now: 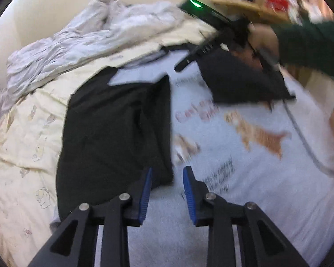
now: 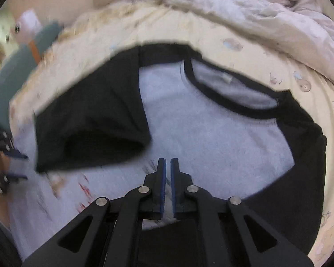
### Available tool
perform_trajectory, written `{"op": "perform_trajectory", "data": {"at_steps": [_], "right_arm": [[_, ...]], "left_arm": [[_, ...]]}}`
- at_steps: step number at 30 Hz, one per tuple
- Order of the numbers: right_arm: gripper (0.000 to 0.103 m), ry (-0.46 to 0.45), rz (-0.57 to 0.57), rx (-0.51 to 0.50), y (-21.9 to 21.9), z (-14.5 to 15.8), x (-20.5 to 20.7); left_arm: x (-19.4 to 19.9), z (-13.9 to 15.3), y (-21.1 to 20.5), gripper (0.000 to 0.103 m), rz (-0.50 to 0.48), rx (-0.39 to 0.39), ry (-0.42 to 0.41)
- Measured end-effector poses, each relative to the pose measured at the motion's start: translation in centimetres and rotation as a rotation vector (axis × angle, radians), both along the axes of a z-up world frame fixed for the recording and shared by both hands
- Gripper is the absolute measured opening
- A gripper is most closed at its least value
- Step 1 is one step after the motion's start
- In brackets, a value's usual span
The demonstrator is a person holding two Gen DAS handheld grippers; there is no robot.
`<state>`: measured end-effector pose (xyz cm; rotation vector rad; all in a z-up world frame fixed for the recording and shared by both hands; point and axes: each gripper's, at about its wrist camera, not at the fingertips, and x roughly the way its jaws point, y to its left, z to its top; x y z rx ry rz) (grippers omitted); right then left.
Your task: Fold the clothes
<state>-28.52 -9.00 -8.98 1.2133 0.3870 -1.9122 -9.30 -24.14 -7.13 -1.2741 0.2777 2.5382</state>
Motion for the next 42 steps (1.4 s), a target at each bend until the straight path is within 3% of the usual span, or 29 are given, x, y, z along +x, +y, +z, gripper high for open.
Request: {"op": "perform_trajectory", "data": {"at_steps": [2,5,7,8,12,15,18,21,23,25,28,29,31,33,37,38,40,42], "right_arm": [[0.008,0.038,-0.027,0.01,-2.0,0.6,-0.1],[0.008,0.021,-0.039,-0.02,-5.5,0.5,-0.3],[0.008,-0.031,-0.01,-0.026,-7.5,-0.4,-0.4],[0.008,-0.037,0.011,0.019,-8.0,-1.2,0.0],[0.004,-0.033,0.078,0.191,-8.8,-3.6,1.4],[0.004,-0.028,0.037,0.265,-6.5,-3.0,1.3],[0.008,0.062,-0.004,0.294,-5.3,-1.3,2.0],[0.008,0.011,-0.023,0.159,-5.6,0.4,3.1],[0.008,-0.092,-0.014,0.059,-6.5,0.2,3.7],[0.008,-0.178,0.001,0.015,-7.7,-0.9,4.5],[0.008,-0.228,-0.001,-0.007,-8.3,-1.7,6.1],[0.011,-0.258,-0.036,-0.037,-7.8,-1.8,6.6],[0.032,-0.352,-0.116,-0.129,-6.4,-2.1,7.3],[0.039,-0.447,-0.201,-0.231,-4.9,-2.5,8.2],[0.04,-0.488,-0.284,-0.322,-4.4,-3.4,9.3],[0.041,-0.487,-0.306,-0.334,-4.4,-3.6,9.4],[0.041,-0.487,-0.346,-0.358,-4.4,-4.1,9.5],[0.041,-0.498,-0.361,-0.383,-4.7,-4.5,9.4]], "left_arm": [[-2.4,-0.1,-1.2,0.03,0.104,0.016,0.001],[-6.2,-0.9,-2.9,0.03,0.263,0.047,0.007],[-7.9,-2.0,-3.3,0.03,0.312,0.093,-0.034],[-8.5,-2.6,-3.3,0.03,0.323,0.12,-0.061],[-7.8,-4.5,-0.5,0.03,0.214,0.155,-0.176],[-5.6,-5.3,1.0,0.03,0.156,0.127,-0.186],[-3.9,-4.8,1.3,0.03,0.133,0.114,-0.151],[-2.5,-3.8,0.5,0.03,0.15,0.178,-0.092],[-2.4,-3.7,0.0,0.031,0.184,0.178,-0.073],[-2.1,-3.3,-1.1,0.031,0.234,0.222,-0.051],[-1.7,-2.2,-4.2,0.03,0.319,0.306,-0.006],[-1.6,-1.9,-5.4,0.031,0.357,0.312,0.022],[-1.7,-1.5,-8.0,0.03,0.445,0.357,0.062],[-2.1,-1.7,-11.0,0.03,0.549,0.433,0.064],[-3.6,-4.6,-14.7,0.03,0.692,0.36,-0.073],[-3.9,-5.4,-15.3,0.026,0.704,0.358,-0.108],[-3.8,-5.5,-16.5,0.024,0.731,0.381,-0.108],[-3.9,-4.9,-17.0,0.024,0.744,0.304,-0.074]]}}
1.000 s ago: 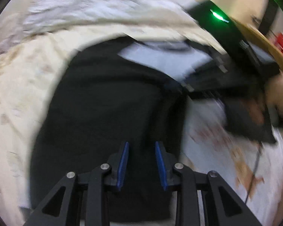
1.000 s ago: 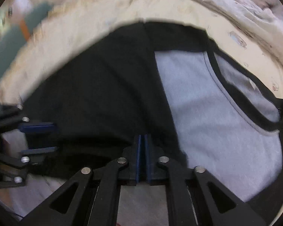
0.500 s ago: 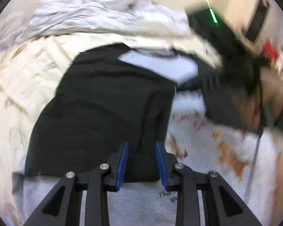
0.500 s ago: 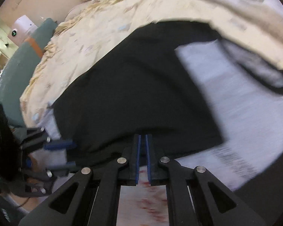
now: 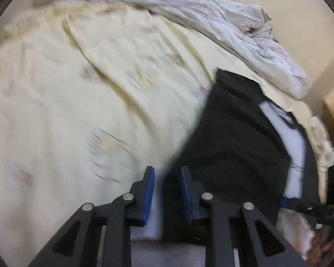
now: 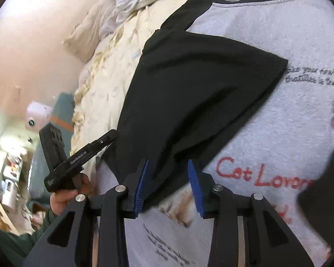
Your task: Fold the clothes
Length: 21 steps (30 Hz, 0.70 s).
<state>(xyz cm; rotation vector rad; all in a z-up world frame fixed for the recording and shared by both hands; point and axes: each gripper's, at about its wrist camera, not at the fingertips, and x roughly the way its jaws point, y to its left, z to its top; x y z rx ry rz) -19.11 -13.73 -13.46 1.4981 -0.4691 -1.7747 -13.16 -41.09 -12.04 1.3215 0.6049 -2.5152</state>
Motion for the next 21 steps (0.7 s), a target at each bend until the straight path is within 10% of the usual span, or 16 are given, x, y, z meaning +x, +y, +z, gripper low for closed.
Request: {"op": "perform_trajectory", "data": {"at_steps": [5,10,13,15,21], "right_arm": [[0.041,-0.067,-0.028,-0.037,-1.3,-1.5,-1.2],[0.041,-0.166,-0.112,-0.164,-0.7,-3.1,-2.2],[0.029,-0.149,-0.088,-0.139,-0.9,-3.0,-1.1],[0.002,-0.117,-0.057,-0.104,-1.6,-2.7,-0.1],[0.001,-0.111,-0.068,-0.075,-2.1,-1.9,2.5]], "left_arm": [[0.8,-1.1,-1.5,0.029,0.029,0.13,0.005],[0.9,-0.7,-1.1,0.029,0.022,0.089,-0.012],[1.1,-0.6,-1.1,0.029,0.021,0.083,-0.013],[1.2,-0.6,-1.3,0.029,0.026,0.095,-0.011],[1.2,-0.7,-1.1,0.029,0.025,0.083,-0.012]]}}
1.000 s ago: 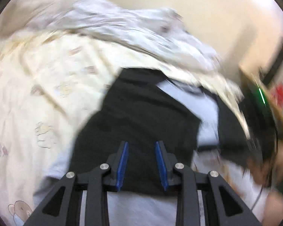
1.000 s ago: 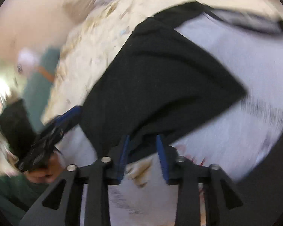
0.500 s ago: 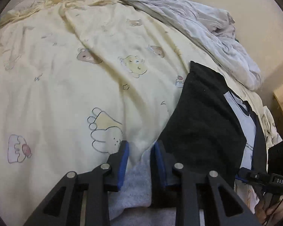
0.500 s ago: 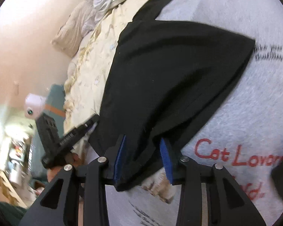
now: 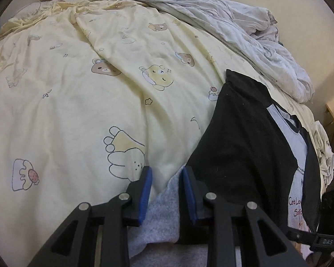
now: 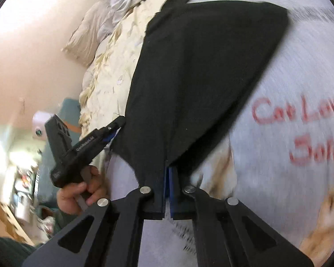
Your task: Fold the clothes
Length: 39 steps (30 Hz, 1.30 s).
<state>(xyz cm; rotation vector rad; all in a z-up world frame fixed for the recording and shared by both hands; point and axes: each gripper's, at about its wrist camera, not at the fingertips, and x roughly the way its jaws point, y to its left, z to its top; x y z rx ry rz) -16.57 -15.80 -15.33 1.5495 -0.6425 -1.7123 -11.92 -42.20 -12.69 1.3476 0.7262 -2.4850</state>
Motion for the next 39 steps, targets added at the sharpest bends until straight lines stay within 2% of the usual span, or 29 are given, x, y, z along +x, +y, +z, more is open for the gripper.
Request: {"op": "perform_trajectory", "data": {"at_steps": [4,5,8,10,13,14,15,19,22,23,25,26,30,31,33,35,37,39], "right_arm": [[0.002,-0.042,-0.092,0.004,2.0,-0.6,0.7],[0.006,-0.036,-0.115,0.01,2.5,-0.6,0.5],[0.007,-0.029,-0.158,0.002,4.0,-0.1,-1.1],[0.007,0.026,-0.177,0.021,5.3,1.2,-2.6],[0.008,0.157,-0.232,0.086,8.1,3.7,-5.2],[0.019,0.179,-0.241,0.111,8.7,4.0,-6.0],[0.024,0.18,-0.246,0.128,9.0,3.9,-7.1],[0.025,0.139,-0.254,0.172,9.6,2.1,-10.9],[0.025,0.089,-0.232,0.095,9.0,0.3,-11.9],[0.021,0.113,-0.219,0.104,7.9,0.3,-11.8],[0.005,0.209,-0.197,0.167,7.0,1.2,-11.7],[0.005,0.228,-0.19,0.182,6.8,1.4,-11.8],[0.003,0.283,-0.271,0.217,8.1,2.9,-13.2],[0.003,0.269,-0.302,0.243,8.6,2.8,-13.8],[0.004,0.235,-0.291,0.292,8.8,2.1,-14.8],[0.004,0.191,-0.279,0.28,9.2,1.8,-15.1],[0.008,0.224,-0.277,0.259,9.6,3.2,-14.5],[0.008,0.256,-0.223,0.211,8.3,4.5,-13.7]], "left_arm": [[0.2,0.3,0.1,0.03,0.003,-0.009,0.005],[0.3,0.6,0.2,0.03,0.002,-0.013,0.017],[1.0,2.4,1.4,0.03,-0.059,-0.008,0.101],[1.6,3.6,2.6,0.03,-0.112,-0.012,0.158],[1.8,4.7,5.0,0.03,-0.232,0.076,0.234],[1.6,4.8,5.8,0.034,-0.268,0.106,0.242],[1.3,4.6,6.6,0.035,-0.295,0.118,0.23],[-0.4,2.9,10.2,0.035,-0.41,0.113,0.141],[-1.0,2.0,11.4,0.035,-0.46,0.107,0.104],[-1.2,1.5,11.7,0.035,-0.474,0.102,0.082],[-1.7,0.6,12.1,0.035,-0.495,0.086,0.038],[-1.8,0.3,12.3,0.035,-0.502,0.078,0.026],[-1.9,0.4,12.6,0.034,-0.522,0.041,0.025],[-1.8,0.3,12.7,0.035,-0.53,0.029,0.022],[-1.8,0.3,12.8,0.035,-0.531,0.025,0.024],[-1.7,0.5,12.5,0.035,-0.529,0.041,0.03],[-1.3,1.1,12.2,0.035,-0.525,0.082,0.066],[-0.7,2.8,12.0,0.035,-0.523,0.092,0.159]]}}
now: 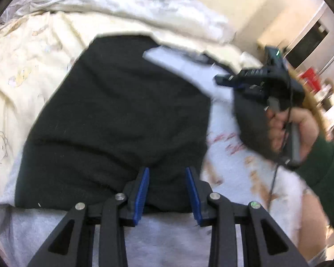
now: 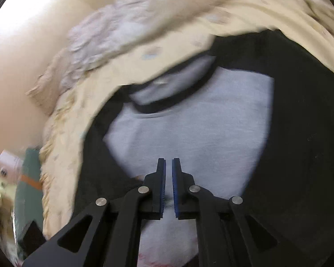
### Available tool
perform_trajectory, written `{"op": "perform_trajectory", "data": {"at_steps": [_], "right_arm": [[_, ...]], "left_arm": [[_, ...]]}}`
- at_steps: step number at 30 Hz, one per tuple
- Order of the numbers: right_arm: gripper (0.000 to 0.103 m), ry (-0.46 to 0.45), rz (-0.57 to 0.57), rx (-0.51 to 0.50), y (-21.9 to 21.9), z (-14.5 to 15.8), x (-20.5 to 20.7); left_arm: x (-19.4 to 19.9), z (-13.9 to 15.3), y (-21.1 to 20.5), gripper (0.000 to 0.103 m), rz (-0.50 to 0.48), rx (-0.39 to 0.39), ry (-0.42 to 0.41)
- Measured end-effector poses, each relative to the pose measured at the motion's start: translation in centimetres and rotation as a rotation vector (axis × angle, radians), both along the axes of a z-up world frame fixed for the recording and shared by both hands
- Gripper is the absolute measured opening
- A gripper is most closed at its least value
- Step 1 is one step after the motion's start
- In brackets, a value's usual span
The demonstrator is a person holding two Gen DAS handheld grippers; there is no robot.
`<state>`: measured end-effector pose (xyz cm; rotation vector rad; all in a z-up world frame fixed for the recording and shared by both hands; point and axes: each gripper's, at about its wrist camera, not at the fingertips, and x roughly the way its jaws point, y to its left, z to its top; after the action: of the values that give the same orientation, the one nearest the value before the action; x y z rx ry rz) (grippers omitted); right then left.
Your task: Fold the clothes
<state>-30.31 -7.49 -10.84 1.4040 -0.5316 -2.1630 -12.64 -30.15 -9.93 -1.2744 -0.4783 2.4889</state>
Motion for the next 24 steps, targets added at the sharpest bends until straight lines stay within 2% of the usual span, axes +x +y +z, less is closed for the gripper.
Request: {"op": "perform_trajectory", "data": {"at_steps": [1,3,4,6,7,8,9,11,12,14,17,20,23,24], "right_arm": [[0.008,0.0,0.052,-0.014,-1.3,0.3,0.4],[0.008,-0.002,0.159,-0.014,-4.1,0.3,1.3],[0.008,-0.002,0.21,-0.001,-5.5,0.1,1.8],[0.008,0.009,0.268,0.084,-7.5,-0.9,2.2],[0.008,0.012,0.285,0.133,-8.2,-1.6,2.1],[0.003,0.011,0.278,0.178,-8.3,-2.2,1.8],[0.002,0.02,0.266,0.224,-8.3,-2.6,1.5],[0.002,0.101,0.208,0.327,-7.5,-1.9,0.7],[0.006,0.127,0.186,0.363,-7.3,-1.0,0.1],[0.008,0.159,0.262,0.338,-9.2,0.7,-0.5],[0.008,0.216,0.437,0.339,-14.4,2.9,-1.1],[0.008,0.258,0.584,0.376,-20.9,3.1,-1.9],[0.008,0.265,0.678,0.41,-25.6,1.9,-3.2],[0.008,0.259,0.697,0.414,-26.7,1.5,-3.7]], "left_arm": [[0.2,0.9,0.1,0.035,0.002,0.007,0.047],[0.1,1.5,0.4,0.035,0.003,0.008,0.085],[-0.2,1.0,0.6,0.035,0.003,-0.002,0.06],[-1.1,-1.0,1.3,0.035,-0.001,-0.069,-0.041],[-1.4,-2.0,1.7,0.034,-0.003,-0.115,-0.091],[-1.4,-2.4,1.9,0.034,-0.01,-0.132,-0.098],[-1.3,-2.2,2.0,0.034,-0.015,-0.14,-0.087],[-1.2,-2.0,2.1,0.035,-0.022,-0.149,-0.083],[-1.1,-1.9,2.0,0.035,-0.019,-0.141,-0.082],[-0.9,-1.6,1.4,0.035,0.003,-0.115,-0.071],[-0.3,0.6,-1.3,0.035,0.137,-0.077,0.032],[0.1,2.1,-4.8,0.035,0.325,-0.134,0.113],[-0.7,0.4,-7.9,0.035,0.459,-0.187,0.001],[-1.0,-0.4,-8.6,0.035,0.483,-0.166,-0.047]]}}
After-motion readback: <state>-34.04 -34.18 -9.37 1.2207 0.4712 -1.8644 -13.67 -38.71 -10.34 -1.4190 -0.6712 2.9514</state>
